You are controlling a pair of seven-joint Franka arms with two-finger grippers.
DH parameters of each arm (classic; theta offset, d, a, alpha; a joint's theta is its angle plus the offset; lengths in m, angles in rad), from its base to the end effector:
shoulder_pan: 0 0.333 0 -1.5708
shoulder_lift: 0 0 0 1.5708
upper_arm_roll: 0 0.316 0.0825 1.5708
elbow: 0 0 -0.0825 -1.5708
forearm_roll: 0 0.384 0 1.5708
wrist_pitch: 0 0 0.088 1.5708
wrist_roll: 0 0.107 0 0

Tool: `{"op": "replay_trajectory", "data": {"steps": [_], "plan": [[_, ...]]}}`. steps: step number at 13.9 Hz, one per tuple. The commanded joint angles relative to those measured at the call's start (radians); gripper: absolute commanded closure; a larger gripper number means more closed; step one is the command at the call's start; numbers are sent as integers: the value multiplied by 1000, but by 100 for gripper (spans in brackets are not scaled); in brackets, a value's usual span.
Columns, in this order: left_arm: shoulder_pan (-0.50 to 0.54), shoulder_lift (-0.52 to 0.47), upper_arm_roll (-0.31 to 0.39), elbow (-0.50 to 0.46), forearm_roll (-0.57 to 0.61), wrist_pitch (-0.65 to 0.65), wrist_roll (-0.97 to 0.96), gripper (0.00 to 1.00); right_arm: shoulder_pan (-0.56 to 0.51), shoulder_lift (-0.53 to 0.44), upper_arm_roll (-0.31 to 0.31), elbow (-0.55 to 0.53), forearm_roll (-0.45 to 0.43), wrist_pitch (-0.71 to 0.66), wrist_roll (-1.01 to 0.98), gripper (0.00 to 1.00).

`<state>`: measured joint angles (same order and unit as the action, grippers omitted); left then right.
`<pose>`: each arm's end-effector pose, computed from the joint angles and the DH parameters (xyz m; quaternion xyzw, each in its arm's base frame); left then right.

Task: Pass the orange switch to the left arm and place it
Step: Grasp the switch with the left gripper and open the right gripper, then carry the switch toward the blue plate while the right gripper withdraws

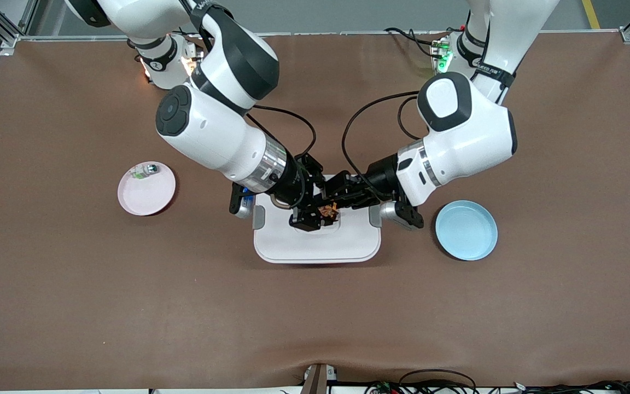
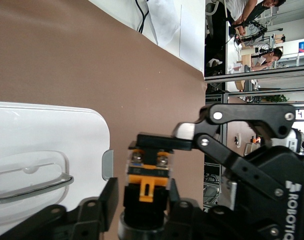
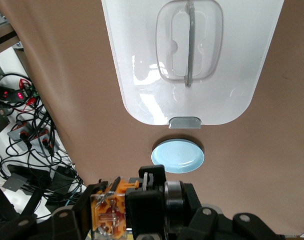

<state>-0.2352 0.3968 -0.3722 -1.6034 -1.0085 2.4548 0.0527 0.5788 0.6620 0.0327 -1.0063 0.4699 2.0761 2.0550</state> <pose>0.5995 -0.3707 0.4662 0.8751 0.0332 0.0642 0.4786 0.6252 0.4555 0.5191 -0.6639 0.6833 0.1783 0.2460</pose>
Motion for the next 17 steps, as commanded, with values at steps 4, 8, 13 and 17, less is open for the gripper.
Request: {"op": "replay_trajectory", "data": {"steps": [4, 8, 13, 17], "plan": [[-1, 14, -2, -3, -15, 20, 15, 100, 7, 7, -7, 43, 13, 4, 11, 61], [0, 14, -2, 3, -15, 20, 15, 100, 15, 5, -11, 41, 4, 5, -33, 0], [22, -22, -2, -1, -13, 6, -2, 100, -46, 1, -8, 41, 6, -49, -145, 0], [89, -82, 1, -9, 1, -143, -4, 100, -131, -16, -16, 41, 3, -242, -433, 0]]}}
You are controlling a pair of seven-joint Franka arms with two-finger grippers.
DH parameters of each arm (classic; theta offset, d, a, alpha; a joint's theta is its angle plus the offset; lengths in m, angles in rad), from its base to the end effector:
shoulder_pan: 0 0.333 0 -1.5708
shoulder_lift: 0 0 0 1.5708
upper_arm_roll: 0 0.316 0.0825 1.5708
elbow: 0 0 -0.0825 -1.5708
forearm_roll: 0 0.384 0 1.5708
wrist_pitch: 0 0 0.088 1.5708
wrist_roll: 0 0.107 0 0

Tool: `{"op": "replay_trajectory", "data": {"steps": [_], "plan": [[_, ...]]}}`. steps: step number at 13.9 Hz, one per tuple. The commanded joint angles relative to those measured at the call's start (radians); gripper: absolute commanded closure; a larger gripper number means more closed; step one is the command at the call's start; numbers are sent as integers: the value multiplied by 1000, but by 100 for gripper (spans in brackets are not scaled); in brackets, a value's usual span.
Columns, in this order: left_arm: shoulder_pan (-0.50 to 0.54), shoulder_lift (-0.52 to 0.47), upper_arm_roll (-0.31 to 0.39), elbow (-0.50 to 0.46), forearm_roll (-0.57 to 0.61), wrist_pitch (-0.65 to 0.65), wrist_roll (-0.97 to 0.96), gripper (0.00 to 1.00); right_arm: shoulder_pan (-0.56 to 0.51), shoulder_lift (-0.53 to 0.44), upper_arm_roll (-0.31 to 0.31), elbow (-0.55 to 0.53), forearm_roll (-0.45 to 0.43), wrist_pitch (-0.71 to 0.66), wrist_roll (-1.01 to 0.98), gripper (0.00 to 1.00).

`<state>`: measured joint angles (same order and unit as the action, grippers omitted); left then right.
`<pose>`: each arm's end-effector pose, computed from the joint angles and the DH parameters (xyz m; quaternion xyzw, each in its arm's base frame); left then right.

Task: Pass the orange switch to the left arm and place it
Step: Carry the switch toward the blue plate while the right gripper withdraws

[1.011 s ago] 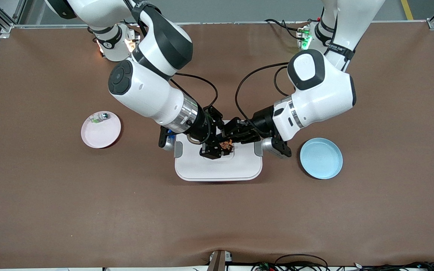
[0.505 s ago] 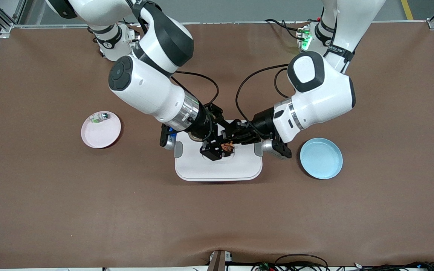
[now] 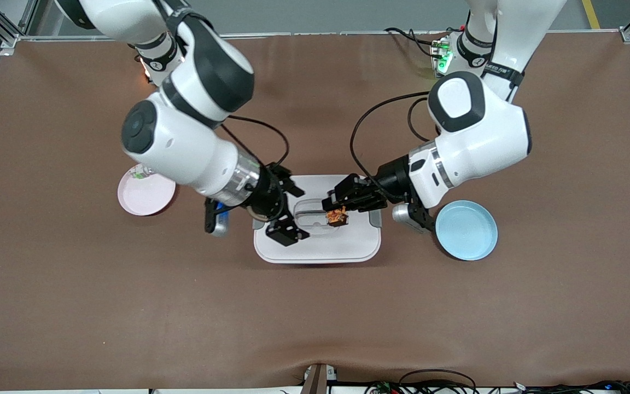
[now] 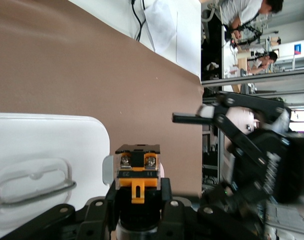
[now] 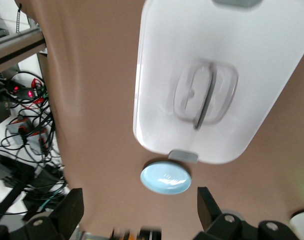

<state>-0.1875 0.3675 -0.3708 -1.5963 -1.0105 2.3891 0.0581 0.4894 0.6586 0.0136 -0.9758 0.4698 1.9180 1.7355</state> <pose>0.6079 -0.3462 0.4859 0.8719 0.0293 0.0636 0.4847 0.6541 0.3921 0.5202 -0.7563 0.5962 0.1484 0.2249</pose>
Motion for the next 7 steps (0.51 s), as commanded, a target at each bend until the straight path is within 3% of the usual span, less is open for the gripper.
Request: {"op": "replay_trajectory", "data": {"steps": [1, 3, 7], "plan": [[65, -82, 4, -27, 6, -144, -9, 100, -58, -34, -1, 11, -20, -138, -210, 0], [133, -139, 1, -27, 91, -285, -17, 100, -81, -50, -3, 11, -124, -224, -369, 0], [259, -243, 6, -18, 217, -543, -67, 100, -205, -56, -9, 11, -158, -378, -724, 0]]}}
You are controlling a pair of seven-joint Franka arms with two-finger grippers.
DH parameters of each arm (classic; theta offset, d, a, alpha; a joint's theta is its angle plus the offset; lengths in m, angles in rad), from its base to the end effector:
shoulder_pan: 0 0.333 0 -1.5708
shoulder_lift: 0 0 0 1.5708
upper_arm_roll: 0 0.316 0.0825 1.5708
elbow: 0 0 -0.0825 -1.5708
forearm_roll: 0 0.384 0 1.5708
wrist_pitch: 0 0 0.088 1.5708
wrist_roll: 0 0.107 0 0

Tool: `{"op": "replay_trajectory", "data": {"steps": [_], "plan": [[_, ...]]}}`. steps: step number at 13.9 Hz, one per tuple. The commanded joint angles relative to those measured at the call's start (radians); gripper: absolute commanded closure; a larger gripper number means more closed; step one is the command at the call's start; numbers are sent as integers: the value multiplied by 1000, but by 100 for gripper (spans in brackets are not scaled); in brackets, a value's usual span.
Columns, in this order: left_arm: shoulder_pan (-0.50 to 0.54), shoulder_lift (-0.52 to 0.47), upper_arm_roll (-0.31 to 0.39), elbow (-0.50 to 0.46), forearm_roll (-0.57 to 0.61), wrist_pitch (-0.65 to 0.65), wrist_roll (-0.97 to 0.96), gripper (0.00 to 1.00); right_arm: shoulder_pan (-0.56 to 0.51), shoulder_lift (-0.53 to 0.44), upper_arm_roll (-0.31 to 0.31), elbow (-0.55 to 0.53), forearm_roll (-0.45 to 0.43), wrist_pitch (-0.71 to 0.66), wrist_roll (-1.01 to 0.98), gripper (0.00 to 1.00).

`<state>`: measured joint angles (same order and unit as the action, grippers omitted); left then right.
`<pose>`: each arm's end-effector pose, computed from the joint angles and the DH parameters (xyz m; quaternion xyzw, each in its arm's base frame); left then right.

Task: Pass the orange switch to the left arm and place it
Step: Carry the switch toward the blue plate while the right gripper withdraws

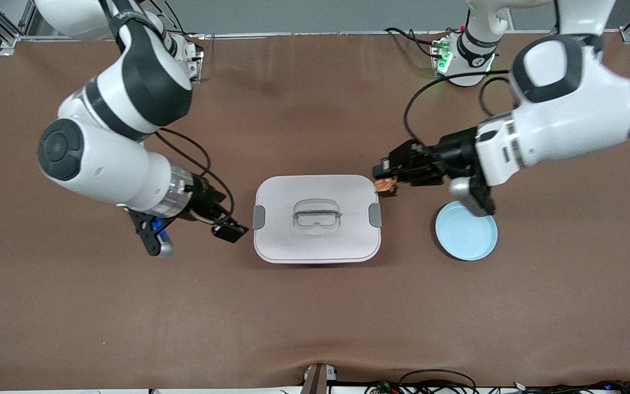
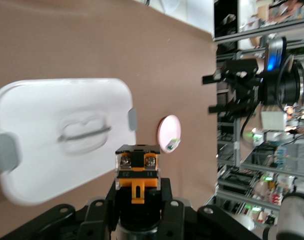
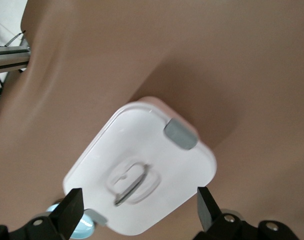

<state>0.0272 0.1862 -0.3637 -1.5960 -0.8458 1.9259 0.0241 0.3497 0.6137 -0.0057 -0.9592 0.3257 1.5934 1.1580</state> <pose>0.5905 -0.2416 0.5686 0.9018 -0.0452 0.0015 0.4297 0.6696 0.2770 0.5258 -0.9058 0.3921 0.1022 0.1242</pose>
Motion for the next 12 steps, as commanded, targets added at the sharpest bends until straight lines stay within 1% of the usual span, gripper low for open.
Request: {"op": "replay_trajectory", "data": {"steps": [1, 3, 5, 6, 7, 9, 10, 12], "plan": [[68, -86, 0, -12, 83, -128, -52, 100, -95, -26, 10, -6, -39, -82, -234, 0], [114, -123, 3, 14, 186, -238, -90, 100, -138, -34, 10, -6, -112, -140, -436, 0], [155, -131, 5, 56, 333, -376, -105, 100, -175, -35, 10, -6, -192, -174, -646, 0], [161, -134, 5, 63, 411, -434, -151, 100, -193, -37, 10, -6, -223, -190, -725, 0], [163, -137, 3, 64, 501, -459, -221, 100, -214, -38, 10, -6, -238, -199, -789, 0], [163, -128, 3, 54, 597, -497, -327, 100, -254, -52, 10, -7, -253, -207, -868, 0], [155, -123, 0, 42, 646, -499, -379, 100, -268, -52, 9, -7, -261, -213, -914, 0], [132, -103, -11, 2, 759, -489, -558, 100, -293, -52, 9, -7, -301, -213, -1004, 0]]}}
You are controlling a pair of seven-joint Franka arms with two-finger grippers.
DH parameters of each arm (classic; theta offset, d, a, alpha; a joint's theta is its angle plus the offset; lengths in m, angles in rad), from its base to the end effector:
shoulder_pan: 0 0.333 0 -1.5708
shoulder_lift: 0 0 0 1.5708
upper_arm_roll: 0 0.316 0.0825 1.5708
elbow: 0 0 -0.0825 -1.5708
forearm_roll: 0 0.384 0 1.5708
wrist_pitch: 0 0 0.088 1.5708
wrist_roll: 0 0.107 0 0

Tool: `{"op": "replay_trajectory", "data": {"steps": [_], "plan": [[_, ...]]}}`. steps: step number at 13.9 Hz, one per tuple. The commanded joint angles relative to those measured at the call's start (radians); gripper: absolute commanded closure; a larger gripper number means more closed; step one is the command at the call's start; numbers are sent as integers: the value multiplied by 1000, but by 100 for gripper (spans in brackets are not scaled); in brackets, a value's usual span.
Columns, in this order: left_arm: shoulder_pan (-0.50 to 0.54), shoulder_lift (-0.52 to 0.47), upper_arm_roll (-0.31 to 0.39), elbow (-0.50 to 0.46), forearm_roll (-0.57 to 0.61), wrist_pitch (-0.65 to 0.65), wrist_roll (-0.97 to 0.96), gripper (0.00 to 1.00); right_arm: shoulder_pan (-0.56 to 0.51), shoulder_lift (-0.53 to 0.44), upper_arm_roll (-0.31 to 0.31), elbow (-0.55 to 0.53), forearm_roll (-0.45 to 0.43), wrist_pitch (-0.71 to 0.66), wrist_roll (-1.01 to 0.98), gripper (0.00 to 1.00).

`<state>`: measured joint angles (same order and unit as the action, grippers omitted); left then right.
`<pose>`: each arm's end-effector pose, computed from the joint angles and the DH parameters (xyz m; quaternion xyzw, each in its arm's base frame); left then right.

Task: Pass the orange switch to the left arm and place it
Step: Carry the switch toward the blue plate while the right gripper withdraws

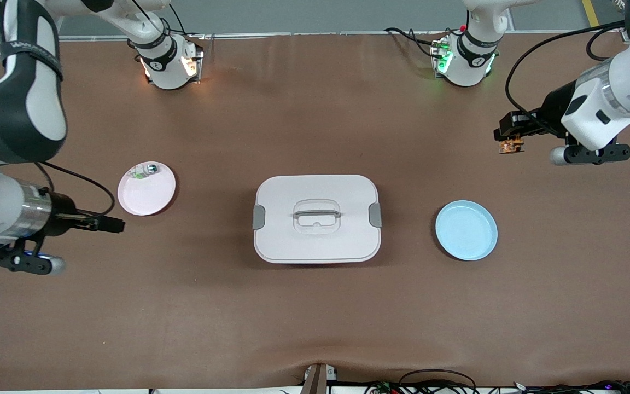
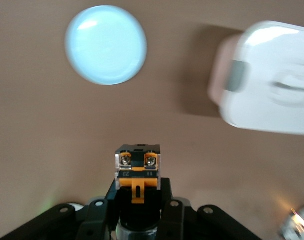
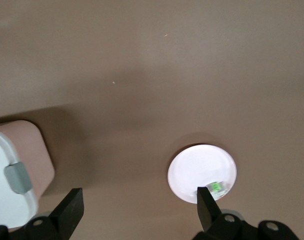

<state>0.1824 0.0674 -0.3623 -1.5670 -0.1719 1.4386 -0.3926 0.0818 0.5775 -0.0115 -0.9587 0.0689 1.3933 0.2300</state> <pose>0.5452 -0.1131 0.5831 0.9855 0.1013 -0.1188 0.0668 0.6919 0.0596 0.5303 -0.9941 0.0752 0.0752 0.0200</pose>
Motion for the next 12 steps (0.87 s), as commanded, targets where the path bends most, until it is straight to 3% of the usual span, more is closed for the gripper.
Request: {"op": "replay_trajectory", "data": {"steps": [1, 3, 6, 10, 12], "plan": [[-35, 28, -12, -39, 103, 18, -254, 100, -37, -16, 15, -8, -49, -23, -110, 0], [-32, 52, -12, -39, 106, 29, -473, 100, -71, -16, 19, -8, -47, -43, -150, 0], [-26, 48, -11, -77, 140, 101, -633, 100, -77, -16, 18, -11, -92, -82, -161, 0], [-31, 42, -12, -264, 198, 377, -1019, 100, -97, -19, 15, -11, -107, -93, -150, 0], [-31, 42, -12, -336, 216, 471, -1118, 100, -100, -42, 13, -11, -109, -94, -150, 0]]}}
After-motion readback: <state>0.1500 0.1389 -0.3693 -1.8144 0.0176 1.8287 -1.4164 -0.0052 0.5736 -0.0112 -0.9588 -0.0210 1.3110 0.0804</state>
